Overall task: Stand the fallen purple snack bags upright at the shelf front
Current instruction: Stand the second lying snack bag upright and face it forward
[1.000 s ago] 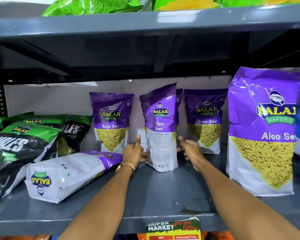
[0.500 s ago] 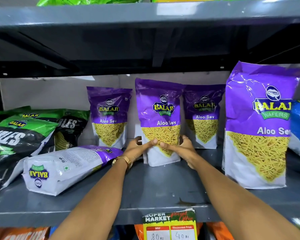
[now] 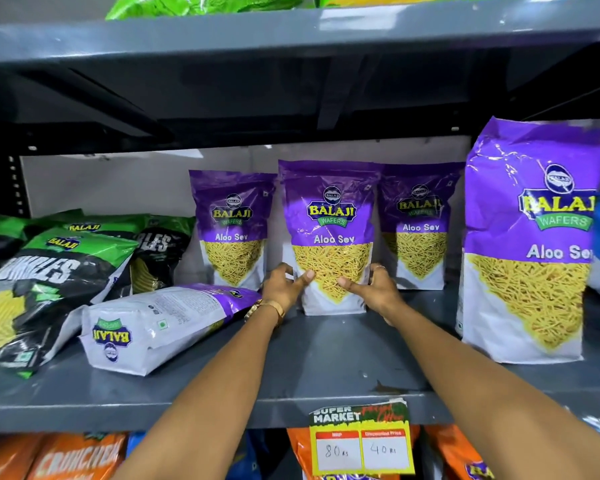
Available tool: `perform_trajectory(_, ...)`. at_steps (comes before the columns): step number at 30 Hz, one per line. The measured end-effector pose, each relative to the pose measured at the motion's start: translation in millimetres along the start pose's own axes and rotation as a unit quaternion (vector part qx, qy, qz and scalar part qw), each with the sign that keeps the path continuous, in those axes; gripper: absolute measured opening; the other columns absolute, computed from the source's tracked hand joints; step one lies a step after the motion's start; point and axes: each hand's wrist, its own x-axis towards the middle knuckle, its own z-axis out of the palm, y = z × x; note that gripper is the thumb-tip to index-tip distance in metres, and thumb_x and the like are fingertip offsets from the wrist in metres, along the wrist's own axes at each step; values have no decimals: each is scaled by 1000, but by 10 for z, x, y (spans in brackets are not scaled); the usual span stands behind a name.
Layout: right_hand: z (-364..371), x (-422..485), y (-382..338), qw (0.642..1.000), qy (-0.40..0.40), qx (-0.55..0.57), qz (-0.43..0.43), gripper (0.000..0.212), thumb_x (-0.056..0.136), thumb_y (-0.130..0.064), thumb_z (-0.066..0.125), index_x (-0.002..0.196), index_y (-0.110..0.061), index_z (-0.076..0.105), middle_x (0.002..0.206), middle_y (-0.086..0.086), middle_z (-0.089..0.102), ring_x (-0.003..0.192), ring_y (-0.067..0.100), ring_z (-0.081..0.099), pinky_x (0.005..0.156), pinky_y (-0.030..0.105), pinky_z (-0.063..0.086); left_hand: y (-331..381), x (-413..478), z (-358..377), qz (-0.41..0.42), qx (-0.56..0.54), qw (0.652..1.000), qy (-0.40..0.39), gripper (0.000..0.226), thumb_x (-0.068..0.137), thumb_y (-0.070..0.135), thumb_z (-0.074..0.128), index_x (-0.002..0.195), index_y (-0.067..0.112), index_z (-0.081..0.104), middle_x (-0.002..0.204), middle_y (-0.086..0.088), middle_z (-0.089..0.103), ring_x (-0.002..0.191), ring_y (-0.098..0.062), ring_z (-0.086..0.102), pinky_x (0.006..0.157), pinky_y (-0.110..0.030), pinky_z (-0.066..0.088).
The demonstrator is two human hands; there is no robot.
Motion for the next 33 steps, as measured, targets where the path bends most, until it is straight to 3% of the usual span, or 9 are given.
perform_trajectory(5,-121,-146,-98,999,-21,-30,9,60,68,-35,83,107,-5,50,116,12,62,110,27,58,98,43,49,148,-173,-119,-6,47,998,-41,38,85,41,66,96,9,49,88,-12,52,80,-20,54,80,-37,53)
perform_trajectory(8,-253,-294,-155,998,-52,-24,-1,64,68,-29,84,119,-4,55,127,12,65,116,29,61,102,45,48,250,-379,-207,12,75,995,-63,38,86,42,65,91,10,45,87,-11,50,66,-15,49,63,-28,45)
perform_trajectory(12,-376,-627,-151,997,-63,-31,-42,48,69,-32,82,109,-18,59,124,8,68,114,25,63,102,45,49,315,-731,-297,30,50,995,-77,49,86,38,66,102,-6,51,107,-28,61,89,-31,61,83,-43,51)
perform_trajectory(15,-433,-880,-145,998,-24,-41,-44,53,67,-40,81,109,-17,59,112,3,70,107,23,65,93,39,51,392,-969,-337,43,64,995,-66,45,85,42,65,92,1,48,79,-15,46,61,-21,41,57,-33,34)
perform_trajectory(18,-452,-1105,-159,997,16,-52,-51,53,68,-45,79,108,-20,57,98,0,65,101,24,63,77,30,43,419,-1125,-356,51,57,995,-66,44,85,44,64,86,5,43,68,-8,34,60,-18,31,60,-33,24)
perform_trajectory(20,-446,-1210,-162,996,25,-56,-59,56,70,-46,77,114,-19,56,105,3,67,107,28,63,80,33,45,412,-1216,-359,50,34,997,-55,43,84,44,65,83,8,41,62,-3,33,57,-18,30,59,-32,25)
perform_trajectory(23,-427,-1319,-161,995,23,-63,-77,64,74,-50,71,125,-16,51,124,12,66,118,34,58,94,44,48,366,-1319,-336,44,15,999,-25,47,83,46,66,94,3,52,70,-7,48,62,-18,40,63,-30,32)
perform_trajectory(27,-415,-1386,-162,992,20,-79,-92,68,78,-51,66,130,-12,46,126,14,65,118,37,58,93,46,48,280,-1403,-305,33,10,999,9,39,82,45,67,86,8,56,70,-3,55,64,-15,48,63,-28,37)
perform_trajectory(33,-514,-1371,-101,990,-24,-102,-91,52,87,-42,60,128,-12,51,123,8,67,118,27,60,86,34,46,262,-1430,-314,48,0,999,10,37,81,42,70,93,8,63,82,-8,66,72,-18,60,71,-29,47)
